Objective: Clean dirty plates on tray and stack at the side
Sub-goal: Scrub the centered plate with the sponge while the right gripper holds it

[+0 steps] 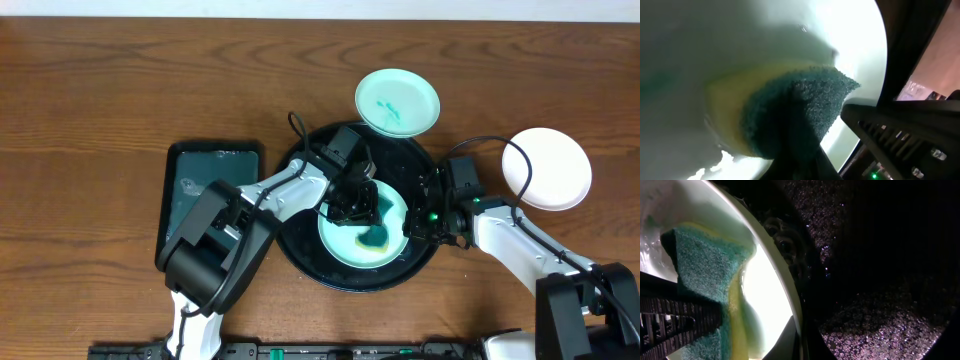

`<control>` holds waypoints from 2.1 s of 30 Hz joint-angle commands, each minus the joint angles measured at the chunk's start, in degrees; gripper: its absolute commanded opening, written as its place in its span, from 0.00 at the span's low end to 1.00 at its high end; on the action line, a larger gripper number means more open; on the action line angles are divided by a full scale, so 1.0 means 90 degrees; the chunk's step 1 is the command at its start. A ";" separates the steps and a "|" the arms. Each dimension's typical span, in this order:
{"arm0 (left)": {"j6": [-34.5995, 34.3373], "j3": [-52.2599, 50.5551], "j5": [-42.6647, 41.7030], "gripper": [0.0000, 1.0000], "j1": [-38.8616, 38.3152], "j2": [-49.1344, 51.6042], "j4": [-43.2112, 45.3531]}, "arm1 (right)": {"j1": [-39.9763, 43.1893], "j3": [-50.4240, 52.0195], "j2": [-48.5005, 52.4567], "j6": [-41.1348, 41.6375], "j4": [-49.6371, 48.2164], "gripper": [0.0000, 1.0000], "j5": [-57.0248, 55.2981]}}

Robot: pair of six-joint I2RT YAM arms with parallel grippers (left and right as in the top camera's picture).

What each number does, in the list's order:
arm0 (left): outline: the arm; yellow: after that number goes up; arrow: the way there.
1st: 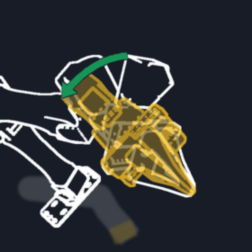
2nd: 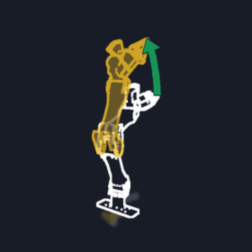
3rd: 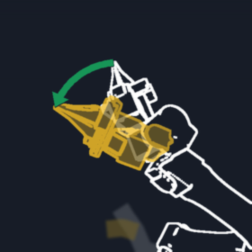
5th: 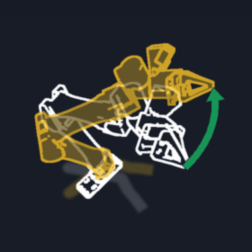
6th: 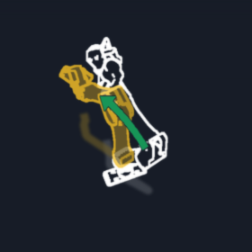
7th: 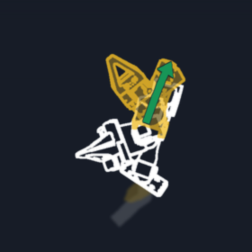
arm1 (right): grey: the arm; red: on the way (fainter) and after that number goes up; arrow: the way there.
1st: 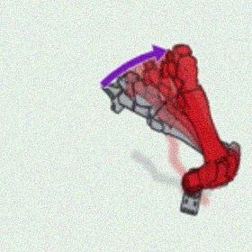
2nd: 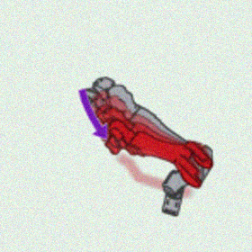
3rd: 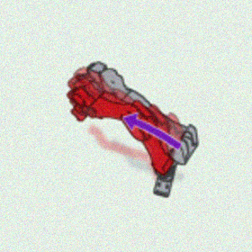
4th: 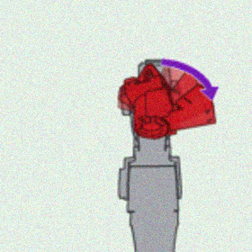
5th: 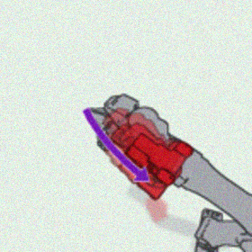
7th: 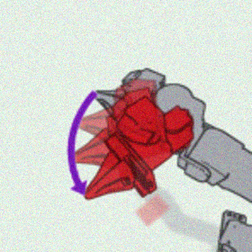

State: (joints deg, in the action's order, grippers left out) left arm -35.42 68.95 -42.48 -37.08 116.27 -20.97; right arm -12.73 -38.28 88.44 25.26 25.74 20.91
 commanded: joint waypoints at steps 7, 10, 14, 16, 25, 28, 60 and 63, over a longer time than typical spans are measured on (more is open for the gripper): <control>0.0233 0.0282 0.2858 0.07 0.0775 0.0313 -0.1112 | -0.0068 0.0005 0.0034 0.0044 0.0221 0.01 0.0345; 0.0347 0.0432 0.3781 0.07 0.0993 0.0308 -0.1639 | -0.0068 0.0005 0.0032 0.0044 0.0214 0.01 0.0323; 0.0551 0.0678 0.4860 0.07 0.1088 0.0308 -0.2225 | -0.0068 0.0005 0.0034 0.0044 0.0214 0.01 0.0318; 0.0549 0.0799 0.5333 0.07 0.1073 0.0308 -0.2506 | -0.0068 0.0005 0.0034 0.0044 0.0214 0.01 0.0274; 0.0772 0.1260 0.6156 0.07 0.0775 0.0308 -0.3861 | -0.0068 0.0005 0.0034 0.0044 0.0216 0.01 0.0170; 0.1620 0.1258 0.5095 0.07 0.0515 0.0308 -0.3946 | -0.0068 0.0005 0.0034 0.0044 0.0214 0.01 0.0155; 0.1355 0.1260 0.5010 0.07 0.0559 0.0321 -0.1685 | -0.0068 0.0005 0.0034 0.0046 0.0452 0.01 0.0158; 0.1350 0.1260 0.5132 0.07 0.0775 0.0321 -0.2072 | -0.0068 0.0005 0.0034 0.0046 0.0447 0.01 0.0155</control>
State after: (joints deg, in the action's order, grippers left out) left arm -22.70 80.71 -15.53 -35.92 116.79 -38.98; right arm -13.26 -38.94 88.42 25.69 28.40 24.71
